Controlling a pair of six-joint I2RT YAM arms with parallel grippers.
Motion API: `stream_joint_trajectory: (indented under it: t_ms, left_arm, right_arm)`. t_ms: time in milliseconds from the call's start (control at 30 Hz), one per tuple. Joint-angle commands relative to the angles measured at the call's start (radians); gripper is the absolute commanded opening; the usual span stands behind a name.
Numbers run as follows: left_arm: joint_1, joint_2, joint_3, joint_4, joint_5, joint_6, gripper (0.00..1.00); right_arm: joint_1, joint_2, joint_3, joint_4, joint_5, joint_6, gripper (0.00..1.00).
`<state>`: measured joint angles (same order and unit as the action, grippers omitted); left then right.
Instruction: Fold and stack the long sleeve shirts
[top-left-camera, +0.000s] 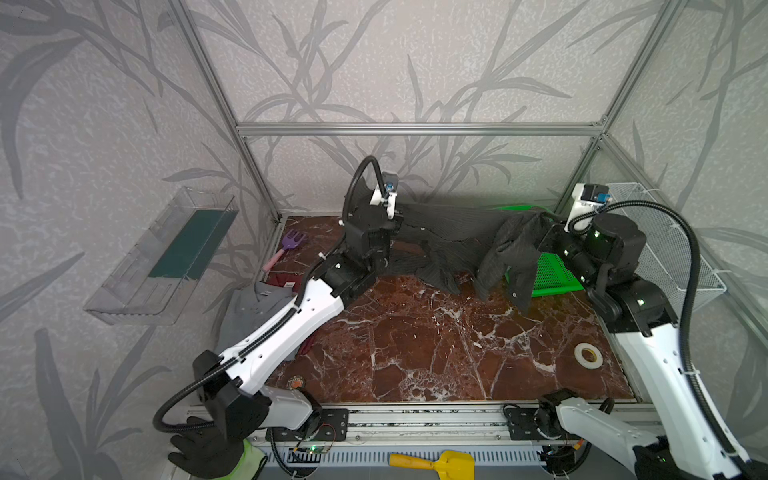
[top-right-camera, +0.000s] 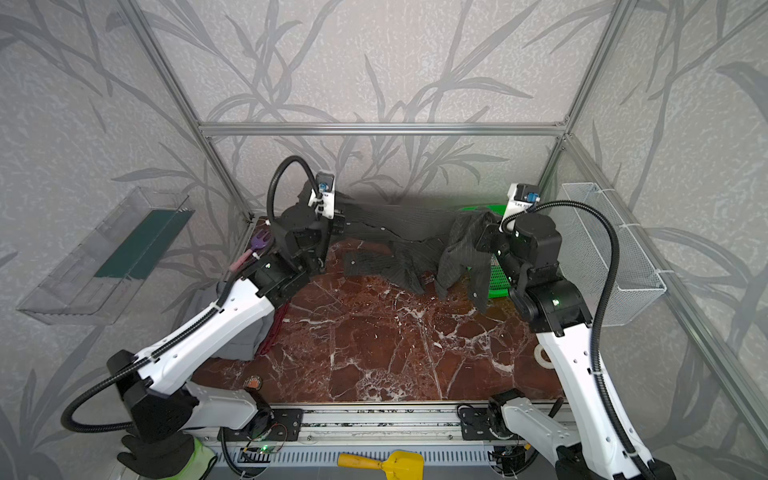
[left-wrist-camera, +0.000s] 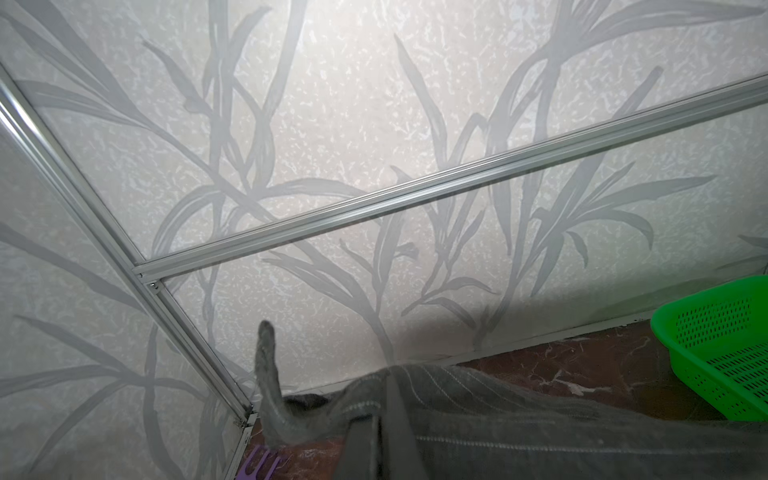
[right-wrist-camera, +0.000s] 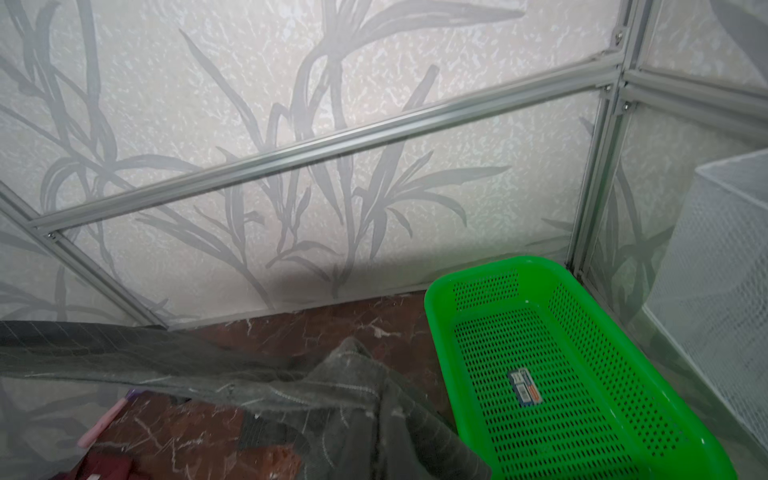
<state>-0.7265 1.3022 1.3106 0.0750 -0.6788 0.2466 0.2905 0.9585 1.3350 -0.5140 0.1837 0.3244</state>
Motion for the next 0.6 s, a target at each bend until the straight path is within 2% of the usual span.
stream_joint_trajectory:
  t_ms: [0, 100, 267, 333, 467, 567]
  left_arm:
    - [-0.028, -0.123, -0.173, 0.018, -0.190, -0.144, 0.00]
    - [-0.065, -0.235, -0.326, -0.096, -0.260, -0.318, 0.00]
    - [-0.163, -0.359, -0.462, -0.458, -0.309, -0.677, 0.00]
    - [-0.223, -0.368, -0.485, -0.567, -0.334, -0.789, 0.00]
    - [-0.320, -0.325, -0.475, -0.816, -0.329, -1.072, 0.00]
    - [-0.389, -0.303, -0.502, -0.941, -0.327, -1.256, 0.00]
  right_arm:
    - [0.042, -0.106, -0.096, -0.192, 0.056, 0.038, 0.00]
    - [0.057, -0.231, -0.163, -0.309, 0.042, 0.060, 0.00]
    - [0.062, -0.350, -0.211, -0.545, -0.057, 0.097, 0.00]
    - [0.064, -0.388, -0.272, -0.582, -0.129, 0.132, 0.00]
    - [0.068, -0.428, -0.359, -0.667, -0.126, 0.167, 0.00]
    - [0.074, -0.454, -0.381, -0.697, -0.168, 0.207, 0.00]
